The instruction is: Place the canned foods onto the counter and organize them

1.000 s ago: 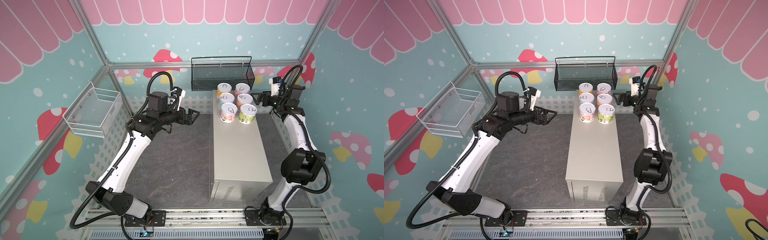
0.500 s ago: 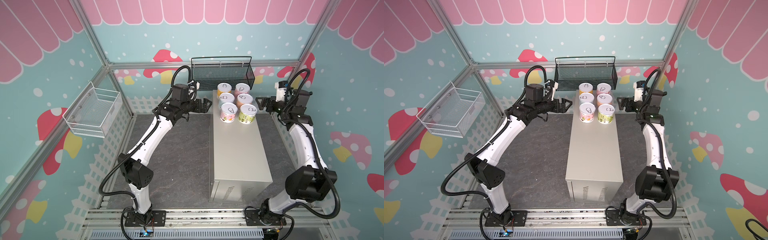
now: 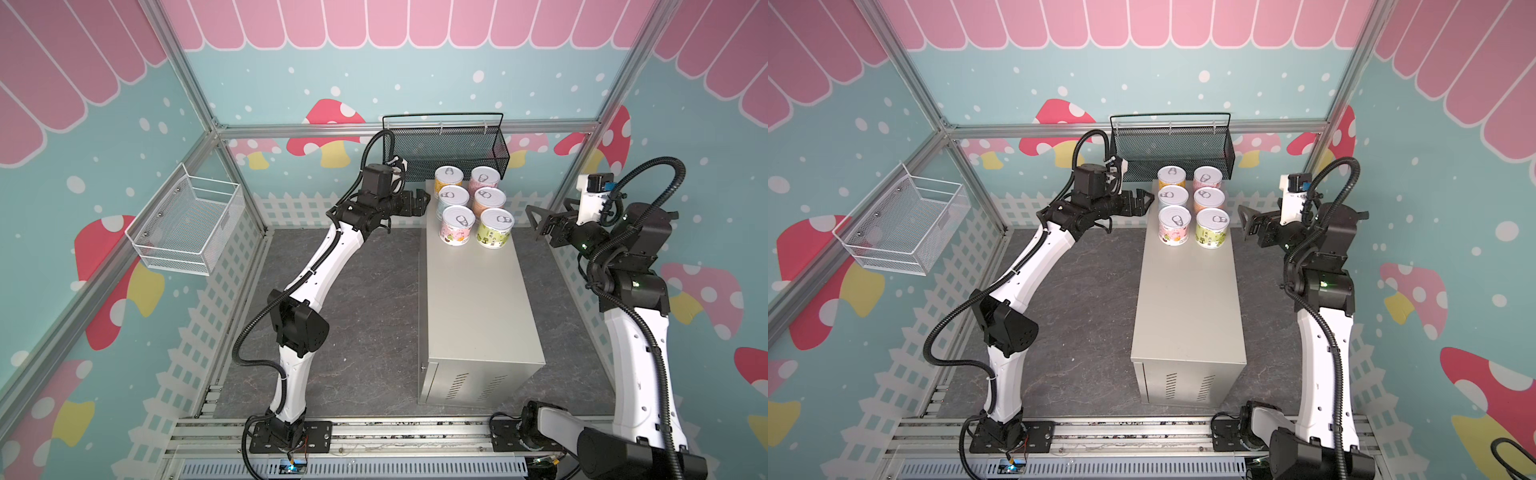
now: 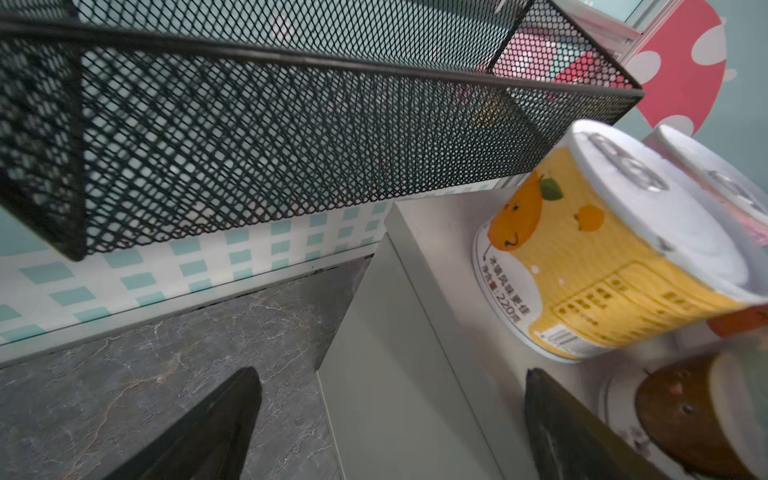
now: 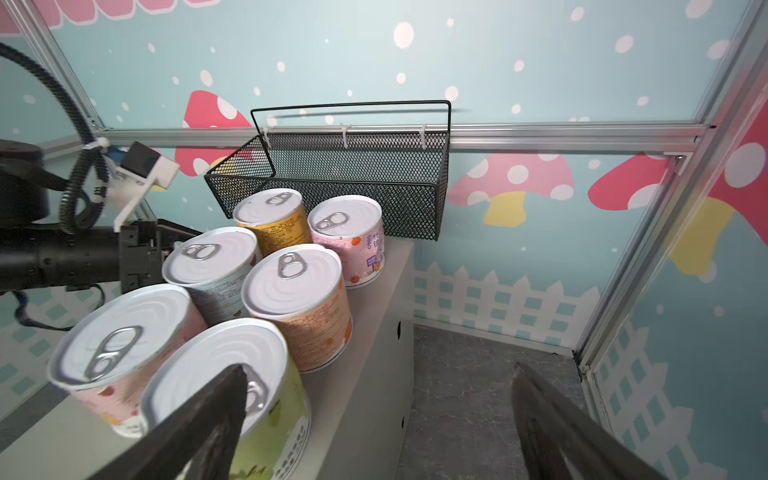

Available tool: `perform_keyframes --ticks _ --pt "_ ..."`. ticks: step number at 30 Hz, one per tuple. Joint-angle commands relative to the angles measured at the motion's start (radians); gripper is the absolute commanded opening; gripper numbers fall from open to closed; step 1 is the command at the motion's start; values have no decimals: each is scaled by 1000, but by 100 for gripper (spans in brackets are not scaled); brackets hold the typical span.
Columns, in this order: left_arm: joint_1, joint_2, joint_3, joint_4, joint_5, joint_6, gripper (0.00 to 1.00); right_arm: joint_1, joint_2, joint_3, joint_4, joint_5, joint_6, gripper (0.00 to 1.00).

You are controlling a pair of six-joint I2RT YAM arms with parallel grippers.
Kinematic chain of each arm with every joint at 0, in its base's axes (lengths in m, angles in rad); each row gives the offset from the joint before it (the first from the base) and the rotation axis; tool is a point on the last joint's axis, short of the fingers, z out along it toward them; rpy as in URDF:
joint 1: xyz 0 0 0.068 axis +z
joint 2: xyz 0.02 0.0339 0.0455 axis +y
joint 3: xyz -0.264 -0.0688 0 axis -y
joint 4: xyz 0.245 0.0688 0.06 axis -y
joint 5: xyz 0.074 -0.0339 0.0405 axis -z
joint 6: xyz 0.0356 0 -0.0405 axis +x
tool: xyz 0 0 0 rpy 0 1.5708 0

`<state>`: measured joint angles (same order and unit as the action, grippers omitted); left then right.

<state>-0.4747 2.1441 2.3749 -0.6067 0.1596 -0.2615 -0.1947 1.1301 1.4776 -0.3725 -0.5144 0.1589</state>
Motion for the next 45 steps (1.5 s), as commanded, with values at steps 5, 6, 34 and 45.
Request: perform_keyframes --ticks 5,6,34,45 --pt "-4 55 85 -28 -28 -19 99 7 -68 36 -122 -25 -56 99" --pt "-3 60 91 -29 -32 -21 99 8 -72 44 -126 -32 -59 99" --pt "-19 126 149 -48 22 -27 99 19 -133 10 -94 -88 -77 99" --pt "-20 138 170 -59 39 -28 99 19 -137 3 -91 -86 -80 99"
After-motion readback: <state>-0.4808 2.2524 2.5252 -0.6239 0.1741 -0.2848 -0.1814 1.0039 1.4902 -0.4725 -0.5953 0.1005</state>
